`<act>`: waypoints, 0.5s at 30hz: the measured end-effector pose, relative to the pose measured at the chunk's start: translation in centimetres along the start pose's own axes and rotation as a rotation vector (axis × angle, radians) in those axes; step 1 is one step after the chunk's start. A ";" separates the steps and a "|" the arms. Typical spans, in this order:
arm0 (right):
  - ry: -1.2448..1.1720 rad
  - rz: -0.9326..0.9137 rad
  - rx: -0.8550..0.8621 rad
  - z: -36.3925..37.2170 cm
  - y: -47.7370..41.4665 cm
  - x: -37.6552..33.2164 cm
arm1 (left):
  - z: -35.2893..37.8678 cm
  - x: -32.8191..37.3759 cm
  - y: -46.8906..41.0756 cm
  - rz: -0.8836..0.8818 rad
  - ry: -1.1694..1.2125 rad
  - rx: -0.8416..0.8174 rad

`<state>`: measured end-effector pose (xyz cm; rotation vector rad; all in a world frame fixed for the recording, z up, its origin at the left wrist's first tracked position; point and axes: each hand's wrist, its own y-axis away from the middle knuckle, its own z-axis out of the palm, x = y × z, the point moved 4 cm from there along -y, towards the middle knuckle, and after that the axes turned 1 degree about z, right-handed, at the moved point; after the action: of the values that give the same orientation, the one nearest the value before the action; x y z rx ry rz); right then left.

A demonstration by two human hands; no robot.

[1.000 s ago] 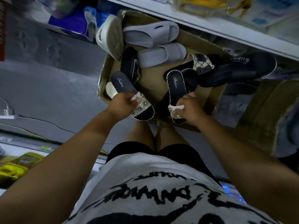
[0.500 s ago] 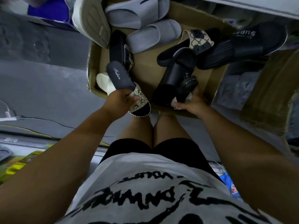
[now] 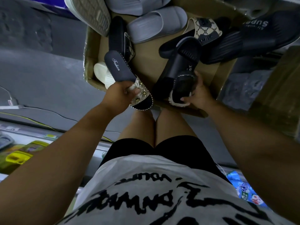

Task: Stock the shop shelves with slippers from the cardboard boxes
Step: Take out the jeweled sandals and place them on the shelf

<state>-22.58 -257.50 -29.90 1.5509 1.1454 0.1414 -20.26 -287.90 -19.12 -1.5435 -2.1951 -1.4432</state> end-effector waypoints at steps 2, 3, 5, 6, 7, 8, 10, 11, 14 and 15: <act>-0.008 -0.002 0.024 -0.3 -0.5 -0.4 | 0.2 0.5 0.3 0.010 0.015 0.017; -0.010 0.009 0.013 -0.4 -0.7 -0.7 | 0.4 0.6 0.4 0.013 0.020 0.017; 0.003 0.019 -0.036 -0.4 -1.0 -1.0 | 0.9 0.8 0.5 0.012 0.036 0.012; 0.015 0.016 -0.057 -0.5 -1.2 -0.9 | 1.2 0.8 0.6 0.008 0.043 0.011; 0.014 0.012 -0.074 -0.6 -1.4 -0.9 | 1.5 0.8 0.7 0.006 0.047 0.010; 0.011 0.019 -0.085 -0.9 -1.5 -0.7 | 1.8 0.8 0.7 0.007 0.048 0.009; 0.004 0.018 -0.107 -1.2 -1.7 -0.3 | 2.2 0.8 0.8 0.000 0.052 0.010; 0.001 0.010 -0.117 -1.3 -1.8 0.0 | 2.4 0.9 0.9 -0.001 0.053 0.014; 0.028 0.027 -0.208 -0.9 -1.9 1.4 | 2.7 0.9 0.9 -0.003 0.047 0.025; 0.049 0.041 -0.245 -0.6 -1.7 1.9 | 2.8 0.9 1.0 -0.007 0.047 0.023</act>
<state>-22.99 -255.95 -31.99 1.3600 1.0914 0.3366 -18.74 -285.23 -19.52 -1.4812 -2.1850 -1.4356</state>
